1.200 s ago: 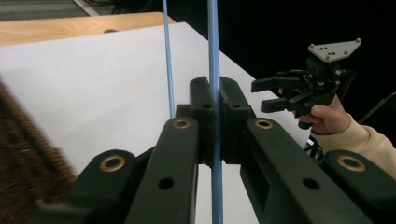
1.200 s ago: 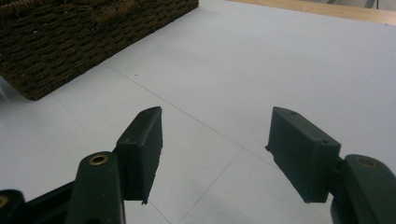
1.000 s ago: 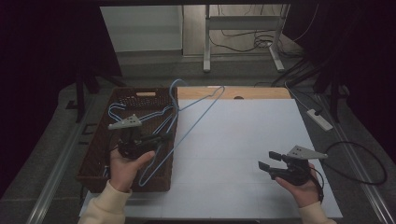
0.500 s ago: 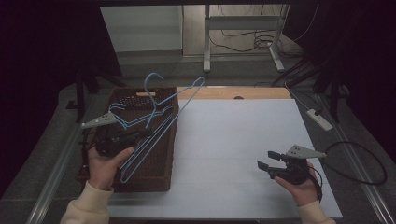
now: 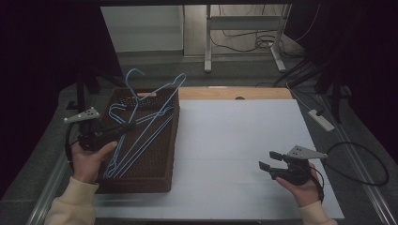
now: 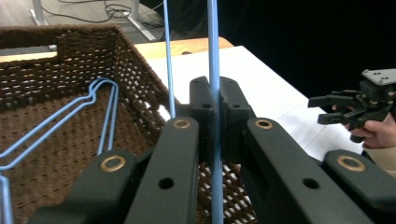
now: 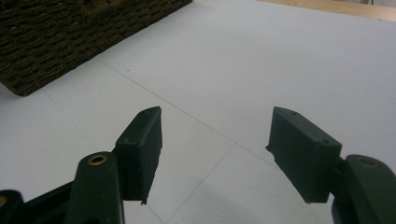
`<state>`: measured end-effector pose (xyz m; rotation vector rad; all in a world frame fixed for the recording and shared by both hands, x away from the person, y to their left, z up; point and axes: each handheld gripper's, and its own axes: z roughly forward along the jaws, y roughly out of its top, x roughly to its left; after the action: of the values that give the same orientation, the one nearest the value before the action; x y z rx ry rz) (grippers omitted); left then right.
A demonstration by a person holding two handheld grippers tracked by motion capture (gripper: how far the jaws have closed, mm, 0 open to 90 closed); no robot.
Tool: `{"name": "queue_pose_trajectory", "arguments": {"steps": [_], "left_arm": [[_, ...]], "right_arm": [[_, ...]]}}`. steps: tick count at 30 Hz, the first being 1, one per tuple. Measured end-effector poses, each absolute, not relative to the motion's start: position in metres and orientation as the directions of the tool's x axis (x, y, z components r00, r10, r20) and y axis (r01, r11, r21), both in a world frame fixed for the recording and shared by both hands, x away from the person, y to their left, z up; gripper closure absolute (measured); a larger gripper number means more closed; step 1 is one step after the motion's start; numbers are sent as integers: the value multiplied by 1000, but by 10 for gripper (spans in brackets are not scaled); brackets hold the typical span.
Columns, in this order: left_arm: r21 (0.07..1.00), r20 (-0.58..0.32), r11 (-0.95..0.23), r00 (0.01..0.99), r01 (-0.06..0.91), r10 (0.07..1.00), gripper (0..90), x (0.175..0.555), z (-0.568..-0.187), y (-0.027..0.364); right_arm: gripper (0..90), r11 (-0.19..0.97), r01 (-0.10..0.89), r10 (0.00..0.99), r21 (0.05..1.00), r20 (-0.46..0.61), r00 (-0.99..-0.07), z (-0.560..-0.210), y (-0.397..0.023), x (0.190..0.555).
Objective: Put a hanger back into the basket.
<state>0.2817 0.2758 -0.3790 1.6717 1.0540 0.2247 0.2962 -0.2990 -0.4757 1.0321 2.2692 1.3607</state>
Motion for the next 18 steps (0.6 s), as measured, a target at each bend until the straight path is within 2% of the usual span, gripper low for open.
{"name": "queue_pose_trajectory", "arguments": {"steps": [18], "left_arm": [[817,-343,-33,532,576,774,869,298,-403,299]], "right_arm": [[356,302,431,708,850,103,-698,-478,-297,296]]}}
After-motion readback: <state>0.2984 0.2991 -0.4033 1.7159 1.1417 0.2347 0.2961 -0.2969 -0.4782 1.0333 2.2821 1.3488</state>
